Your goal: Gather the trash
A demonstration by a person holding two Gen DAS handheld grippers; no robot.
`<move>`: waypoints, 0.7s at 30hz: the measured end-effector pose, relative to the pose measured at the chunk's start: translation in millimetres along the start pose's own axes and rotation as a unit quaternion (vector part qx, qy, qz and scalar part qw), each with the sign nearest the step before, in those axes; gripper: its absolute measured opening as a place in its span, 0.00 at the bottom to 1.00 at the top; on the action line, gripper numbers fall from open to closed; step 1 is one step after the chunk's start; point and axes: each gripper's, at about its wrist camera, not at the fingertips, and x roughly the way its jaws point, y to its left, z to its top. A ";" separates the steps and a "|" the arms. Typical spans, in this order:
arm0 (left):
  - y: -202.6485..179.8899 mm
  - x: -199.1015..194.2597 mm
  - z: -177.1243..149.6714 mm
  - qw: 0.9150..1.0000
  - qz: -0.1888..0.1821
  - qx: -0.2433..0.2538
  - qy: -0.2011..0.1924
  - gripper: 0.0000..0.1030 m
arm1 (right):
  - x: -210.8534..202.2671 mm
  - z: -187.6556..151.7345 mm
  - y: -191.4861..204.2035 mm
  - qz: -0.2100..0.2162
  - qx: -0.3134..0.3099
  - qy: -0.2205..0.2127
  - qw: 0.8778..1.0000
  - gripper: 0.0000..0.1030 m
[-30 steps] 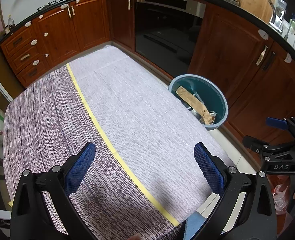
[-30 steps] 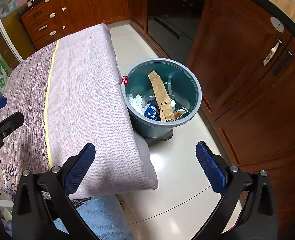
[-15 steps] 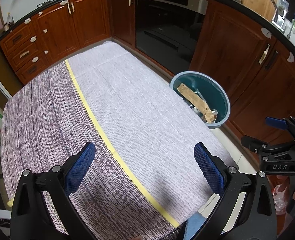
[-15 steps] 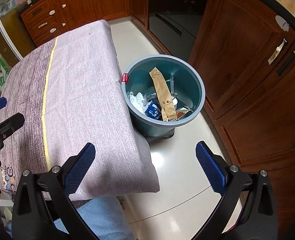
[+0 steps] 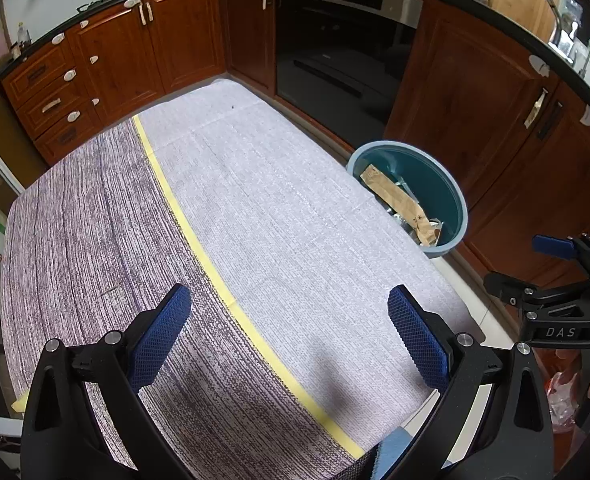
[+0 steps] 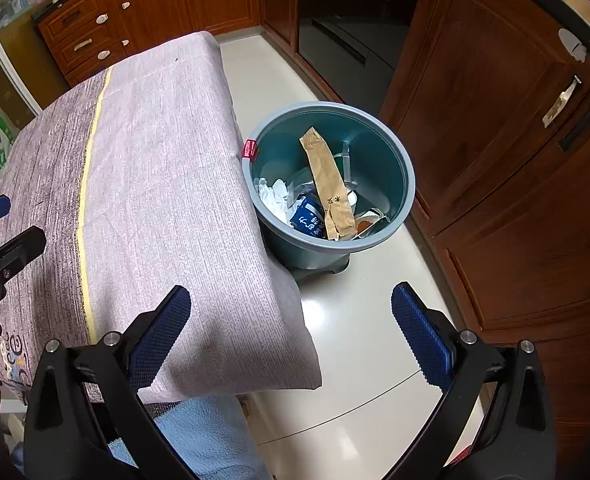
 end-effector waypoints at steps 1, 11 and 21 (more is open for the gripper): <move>0.1 0.3 -0.1 1.000 0.000 0.000 0.000 0.96 | 0.7 0.0 0.2 0.000 0.000 0.000 1.000 0.94; -3.5 6.4 1.0 1.000 -0.001 0.006 0.005 0.96 | 4.5 2.2 -0.1 -0.002 0.001 0.005 1.000 0.94; -5.3 8.2 1.0 1.000 -0.003 0.013 0.006 0.96 | 7.7 3.7 0.3 -0.002 -0.003 0.009 1.000 0.94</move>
